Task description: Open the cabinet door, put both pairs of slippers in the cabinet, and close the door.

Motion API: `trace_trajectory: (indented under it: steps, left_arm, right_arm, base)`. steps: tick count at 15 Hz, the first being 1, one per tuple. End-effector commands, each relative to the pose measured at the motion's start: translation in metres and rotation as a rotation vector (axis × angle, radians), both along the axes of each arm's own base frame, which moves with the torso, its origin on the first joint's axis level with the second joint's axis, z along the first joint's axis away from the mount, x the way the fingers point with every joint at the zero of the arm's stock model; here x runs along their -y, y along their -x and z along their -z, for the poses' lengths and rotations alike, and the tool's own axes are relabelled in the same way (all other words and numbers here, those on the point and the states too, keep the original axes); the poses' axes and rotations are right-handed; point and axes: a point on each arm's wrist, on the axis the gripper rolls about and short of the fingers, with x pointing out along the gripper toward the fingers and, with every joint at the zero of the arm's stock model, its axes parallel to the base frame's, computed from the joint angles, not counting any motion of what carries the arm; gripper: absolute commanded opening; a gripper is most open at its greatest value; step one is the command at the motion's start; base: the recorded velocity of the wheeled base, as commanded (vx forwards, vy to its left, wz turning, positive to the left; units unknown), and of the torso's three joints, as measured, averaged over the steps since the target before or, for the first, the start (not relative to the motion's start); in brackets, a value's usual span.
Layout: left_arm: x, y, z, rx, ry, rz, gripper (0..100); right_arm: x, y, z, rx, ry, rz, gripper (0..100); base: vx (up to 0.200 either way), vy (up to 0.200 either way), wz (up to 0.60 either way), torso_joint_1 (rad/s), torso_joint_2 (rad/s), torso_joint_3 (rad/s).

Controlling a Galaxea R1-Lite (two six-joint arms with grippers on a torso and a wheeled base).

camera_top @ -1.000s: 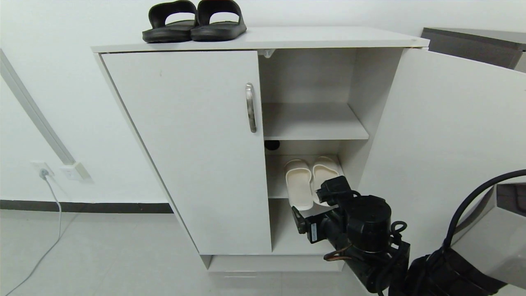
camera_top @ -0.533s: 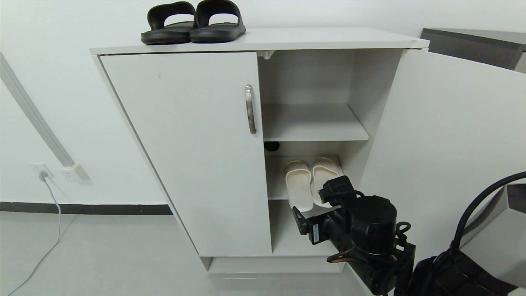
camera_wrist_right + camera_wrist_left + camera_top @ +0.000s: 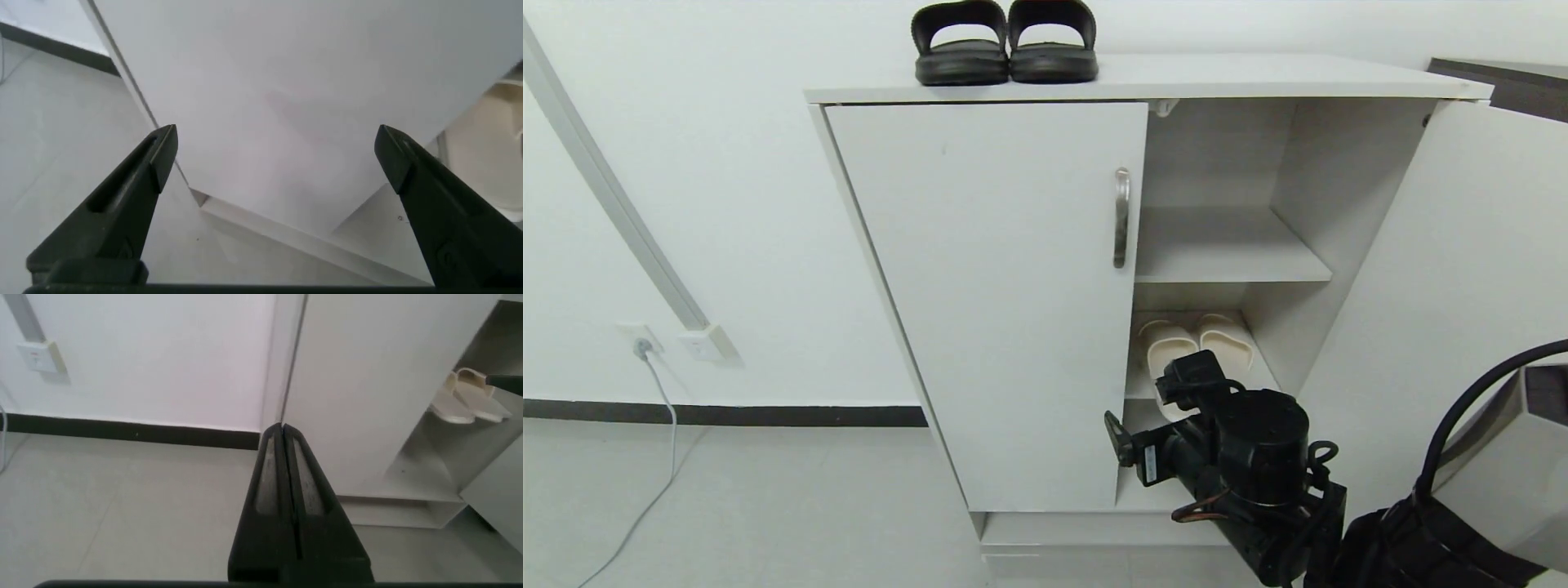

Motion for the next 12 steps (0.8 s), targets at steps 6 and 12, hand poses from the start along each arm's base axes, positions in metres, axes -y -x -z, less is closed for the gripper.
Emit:
trace_trajectory:
  steps: [6, 12]
  left_arm:
    - [0.0000, 0.0000, 0.0000, 0.001, 0.002, -0.002, 0]
    - [0.0000, 0.0000, 0.0000, 0.001, 0.002, -0.002, 0]
  right_arm:
    - [-0.0026, 0.0012, 0.0038, -0.007, 0.008, -0.008, 100]
    - [-0.0025, 0.0014, 0.0039, -0.006, 0.007, -0.007, 100]
  base:
    - [0.000, 0.200, 0.00, 0.002, 0.00, 0.002]
    - [0.000, 0.000, 0.00, 0.000, 0.00, 0.000]
